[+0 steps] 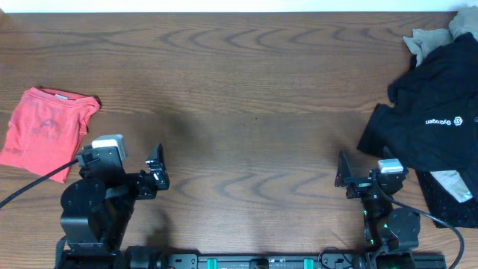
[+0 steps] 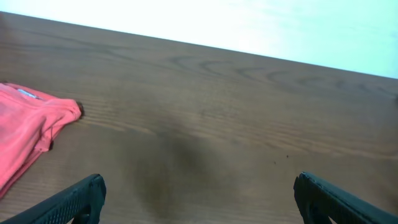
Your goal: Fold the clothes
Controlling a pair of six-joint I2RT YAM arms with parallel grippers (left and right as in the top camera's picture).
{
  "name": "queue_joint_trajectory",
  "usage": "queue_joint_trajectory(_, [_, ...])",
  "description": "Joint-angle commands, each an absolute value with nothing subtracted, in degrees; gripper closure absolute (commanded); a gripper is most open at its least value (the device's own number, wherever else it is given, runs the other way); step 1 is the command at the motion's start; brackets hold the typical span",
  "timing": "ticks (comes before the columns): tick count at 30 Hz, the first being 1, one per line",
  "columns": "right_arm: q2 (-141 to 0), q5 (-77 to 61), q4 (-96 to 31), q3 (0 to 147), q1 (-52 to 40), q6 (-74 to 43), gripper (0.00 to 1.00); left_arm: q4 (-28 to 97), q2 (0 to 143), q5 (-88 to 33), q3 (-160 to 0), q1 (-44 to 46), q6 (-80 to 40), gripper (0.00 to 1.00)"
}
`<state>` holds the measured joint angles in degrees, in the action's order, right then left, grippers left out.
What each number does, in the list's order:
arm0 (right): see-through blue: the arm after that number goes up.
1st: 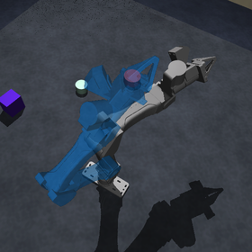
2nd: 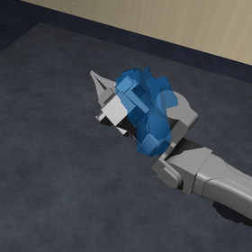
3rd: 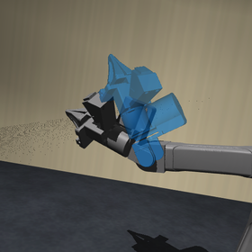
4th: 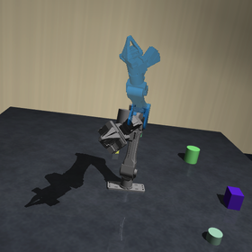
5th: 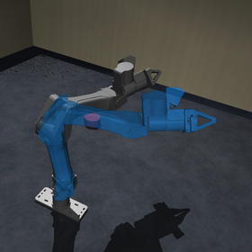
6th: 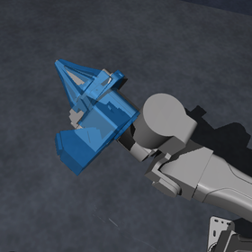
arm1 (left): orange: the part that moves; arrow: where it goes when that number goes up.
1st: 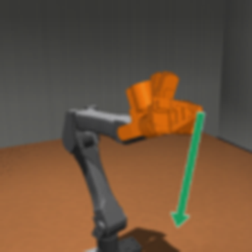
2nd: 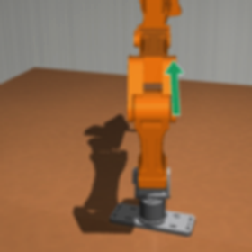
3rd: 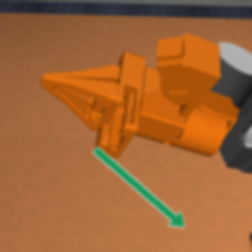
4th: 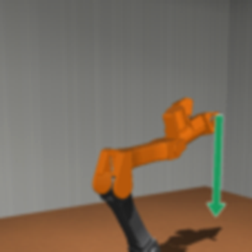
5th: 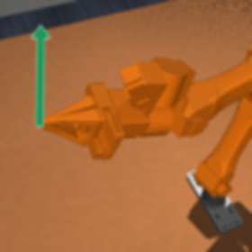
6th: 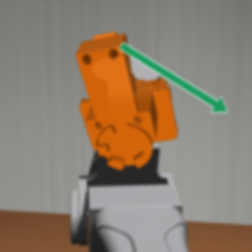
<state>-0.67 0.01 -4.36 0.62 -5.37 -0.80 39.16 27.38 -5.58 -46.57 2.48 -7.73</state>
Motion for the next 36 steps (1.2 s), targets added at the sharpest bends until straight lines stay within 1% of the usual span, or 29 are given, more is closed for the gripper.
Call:
queue_joint_trajectory(1, [-0.3,-0.3,-4.3,0.3,-4.7,1.4,0.01,39.0,27.3,-4.9,-46.4,2.7,-8.4,0.02])
queue_joint_trajectory(32, [-0.3,-0.3,-4.3,0.3,-4.7,1.4,0.01,39.0,27.1,-4.9,-46.2,2.6,-8.4,0.02])
queue_joint_trajectory(36, [-0.3,-0.3,-4.3,0.3,-4.7,1.4,0.01,40.4,25.3,-4.9,-44.8,1.3,-8.3,0.02])
